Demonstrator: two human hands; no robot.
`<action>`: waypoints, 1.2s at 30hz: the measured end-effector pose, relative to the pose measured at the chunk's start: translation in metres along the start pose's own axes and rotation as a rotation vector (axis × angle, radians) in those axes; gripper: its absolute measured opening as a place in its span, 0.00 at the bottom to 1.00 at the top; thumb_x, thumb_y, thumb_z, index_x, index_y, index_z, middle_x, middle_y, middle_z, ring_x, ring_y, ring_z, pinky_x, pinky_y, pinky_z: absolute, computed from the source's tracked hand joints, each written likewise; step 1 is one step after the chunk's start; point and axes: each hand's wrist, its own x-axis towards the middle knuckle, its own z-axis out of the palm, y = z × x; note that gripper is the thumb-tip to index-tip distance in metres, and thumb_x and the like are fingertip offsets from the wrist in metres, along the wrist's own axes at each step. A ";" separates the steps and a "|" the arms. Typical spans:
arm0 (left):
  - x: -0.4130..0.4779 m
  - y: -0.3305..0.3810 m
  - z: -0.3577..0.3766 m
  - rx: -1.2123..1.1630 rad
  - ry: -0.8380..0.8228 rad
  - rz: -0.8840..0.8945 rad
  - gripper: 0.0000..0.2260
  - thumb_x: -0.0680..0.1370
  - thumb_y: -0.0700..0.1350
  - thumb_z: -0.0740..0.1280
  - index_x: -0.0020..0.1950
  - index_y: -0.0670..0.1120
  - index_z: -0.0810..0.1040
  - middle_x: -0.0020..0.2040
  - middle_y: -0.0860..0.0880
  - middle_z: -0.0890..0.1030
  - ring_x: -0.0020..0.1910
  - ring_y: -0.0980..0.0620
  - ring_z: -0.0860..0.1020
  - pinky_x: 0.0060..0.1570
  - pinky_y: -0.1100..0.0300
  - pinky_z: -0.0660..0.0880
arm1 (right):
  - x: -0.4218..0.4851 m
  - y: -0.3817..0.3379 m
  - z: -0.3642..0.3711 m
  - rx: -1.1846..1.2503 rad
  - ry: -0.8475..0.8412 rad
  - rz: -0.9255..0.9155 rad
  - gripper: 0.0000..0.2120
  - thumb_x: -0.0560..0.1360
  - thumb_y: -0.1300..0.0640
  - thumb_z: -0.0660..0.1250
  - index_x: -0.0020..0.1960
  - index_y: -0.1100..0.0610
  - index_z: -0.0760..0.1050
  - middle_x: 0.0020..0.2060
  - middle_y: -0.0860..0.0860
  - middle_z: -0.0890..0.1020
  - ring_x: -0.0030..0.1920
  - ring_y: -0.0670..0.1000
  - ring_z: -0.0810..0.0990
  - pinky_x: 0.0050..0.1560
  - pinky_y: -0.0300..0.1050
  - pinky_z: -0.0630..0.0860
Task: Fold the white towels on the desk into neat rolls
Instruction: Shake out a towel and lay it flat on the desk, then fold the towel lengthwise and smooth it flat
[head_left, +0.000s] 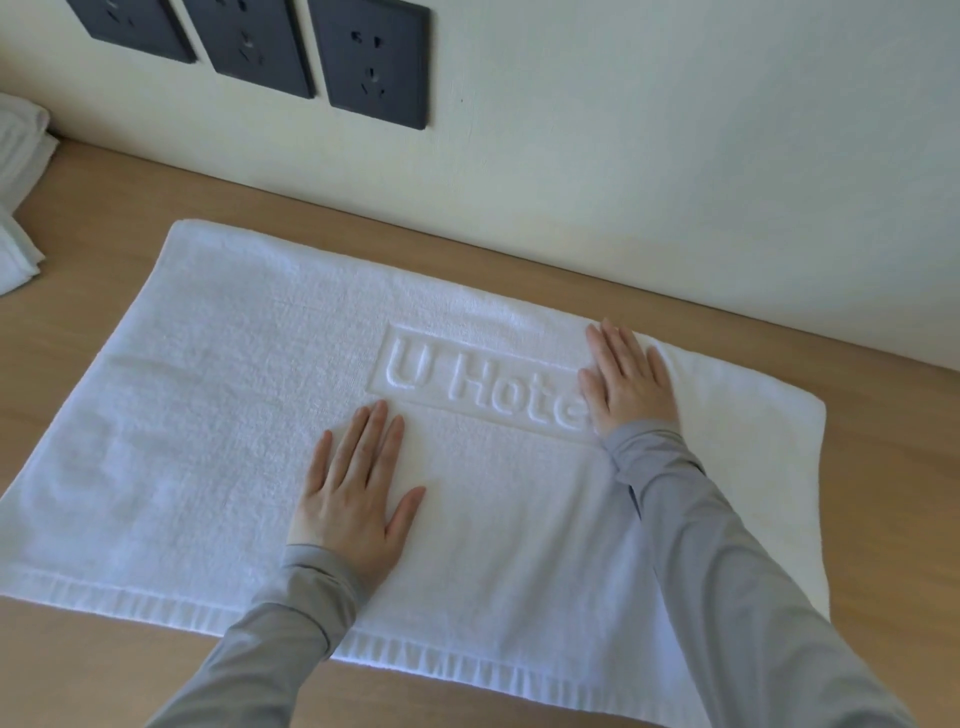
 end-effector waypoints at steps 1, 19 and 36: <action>0.000 0.000 0.000 0.004 -0.001 0.000 0.31 0.79 0.61 0.45 0.77 0.45 0.56 0.77 0.46 0.57 0.76 0.48 0.56 0.74 0.48 0.49 | 0.002 -0.003 0.000 0.008 -0.010 0.033 0.26 0.78 0.45 0.43 0.75 0.49 0.53 0.76 0.47 0.55 0.76 0.49 0.52 0.74 0.52 0.48; -0.001 0.001 0.000 -0.007 0.016 -0.003 0.31 0.78 0.60 0.46 0.77 0.45 0.56 0.77 0.47 0.57 0.76 0.49 0.55 0.74 0.47 0.50 | -0.140 -0.101 0.020 -0.026 -0.025 -0.109 0.26 0.78 0.48 0.50 0.72 0.58 0.62 0.72 0.52 0.64 0.73 0.52 0.60 0.70 0.57 0.53; -0.003 0.008 -0.008 -0.079 0.008 0.017 0.34 0.76 0.60 0.41 0.76 0.41 0.53 0.77 0.43 0.54 0.76 0.44 0.51 0.74 0.46 0.46 | -0.169 -0.007 0.015 -0.031 -0.002 0.201 0.28 0.81 0.51 0.51 0.76 0.59 0.46 0.76 0.52 0.48 0.76 0.50 0.44 0.75 0.43 0.40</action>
